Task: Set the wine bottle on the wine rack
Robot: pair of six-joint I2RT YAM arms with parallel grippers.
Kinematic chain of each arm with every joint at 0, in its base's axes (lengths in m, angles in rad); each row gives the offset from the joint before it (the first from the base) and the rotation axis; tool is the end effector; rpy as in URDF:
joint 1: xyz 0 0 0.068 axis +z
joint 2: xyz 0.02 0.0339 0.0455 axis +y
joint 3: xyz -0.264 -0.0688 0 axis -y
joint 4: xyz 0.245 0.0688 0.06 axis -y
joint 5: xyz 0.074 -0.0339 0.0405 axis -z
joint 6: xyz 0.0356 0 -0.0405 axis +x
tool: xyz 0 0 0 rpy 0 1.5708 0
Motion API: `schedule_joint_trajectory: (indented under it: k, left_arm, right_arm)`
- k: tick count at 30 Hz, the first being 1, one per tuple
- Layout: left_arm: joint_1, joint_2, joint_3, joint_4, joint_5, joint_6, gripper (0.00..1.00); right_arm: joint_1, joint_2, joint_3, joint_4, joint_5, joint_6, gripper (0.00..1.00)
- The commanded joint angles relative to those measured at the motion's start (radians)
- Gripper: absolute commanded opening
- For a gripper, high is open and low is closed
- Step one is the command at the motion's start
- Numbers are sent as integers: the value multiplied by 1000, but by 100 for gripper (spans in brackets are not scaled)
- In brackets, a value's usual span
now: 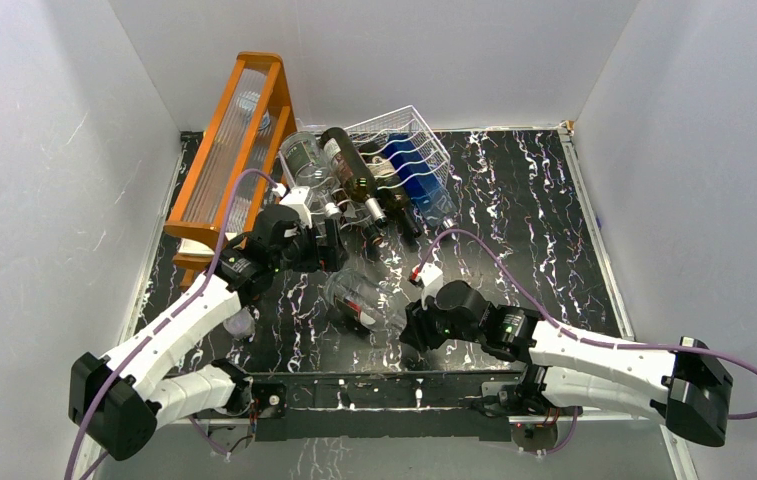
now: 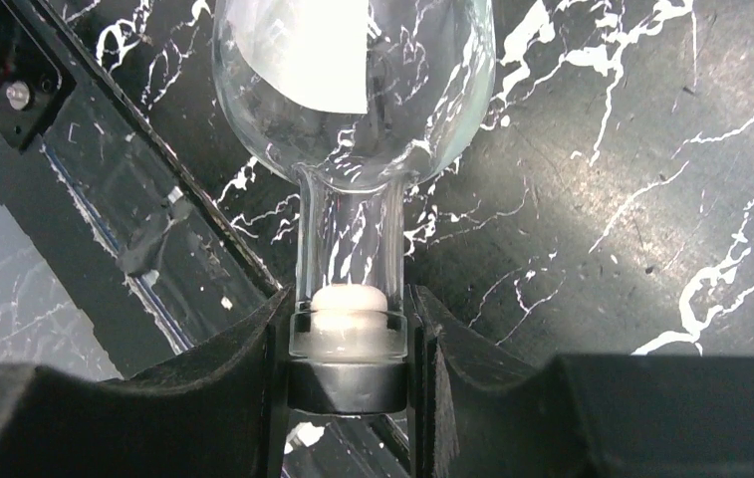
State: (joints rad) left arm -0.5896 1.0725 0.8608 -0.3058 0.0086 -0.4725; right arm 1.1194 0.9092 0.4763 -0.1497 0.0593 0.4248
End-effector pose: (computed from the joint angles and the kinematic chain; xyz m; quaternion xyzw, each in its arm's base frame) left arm 0.2003 -0.1344 0.2984 0.0527 0.8629 -0.2578 0.4315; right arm 0.0878 0.1762 0.2132 -0.2863 0.8323 0.3120 0.3578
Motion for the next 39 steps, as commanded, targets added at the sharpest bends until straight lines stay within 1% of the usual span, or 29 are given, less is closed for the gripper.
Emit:
schedule_joint_trajectory:
  k: [1,4,9,13,15,18,23,27,29,32,33,36,39]
  left_arm:
    - [13,42,-7,40,90,-7,98]
    - [17,84,-18,56,131,1,98]
    - [20,143,-26,33,163,19,98]
    - [21,168,-24,5,168,33,93]
    - [22,175,-34,22,195,34,87]
    - [23,187,-44,48,232,25,77]
    - [23,219,-49,60,273,15,65]
    - [23,231,-55,45,277,17,55]
    - [22,230,-64,43,286,15,52]
    - [22,231,-75,45,297,14,50]
    - [22,232,-79,45,296,13,50]
    - [22,235,-87,45,301,14,49]
    - [23,239,-88,37,303,19,49]
  right_arm:
    - [-2,13,35,-13,-53,12,0]
    - [-1,71,51,-29,-86,1,0]
    - [-2,151,86,-69,-67,-13,0]
    - [-1,180,93,-66,-59,-29,0]
    - [-3,189,96,-62,-66,-41,0]
    - [-2,202,98,-64,-73,-56,3]
    - [-3,213,100,-68,-73,-67,8]
    - [-3,220,105,-69,-65,-65,11]
    - [-3,228,107,-67,-56,-61,14]
    - [-3,258,128,-72,-65,-67,23]
    - [-4,275,145,-89,-67,-77,27]
    - [-3,325,204,-145,-56,-105,33]
    - [-3,348,226,-137,-44,-115,41]
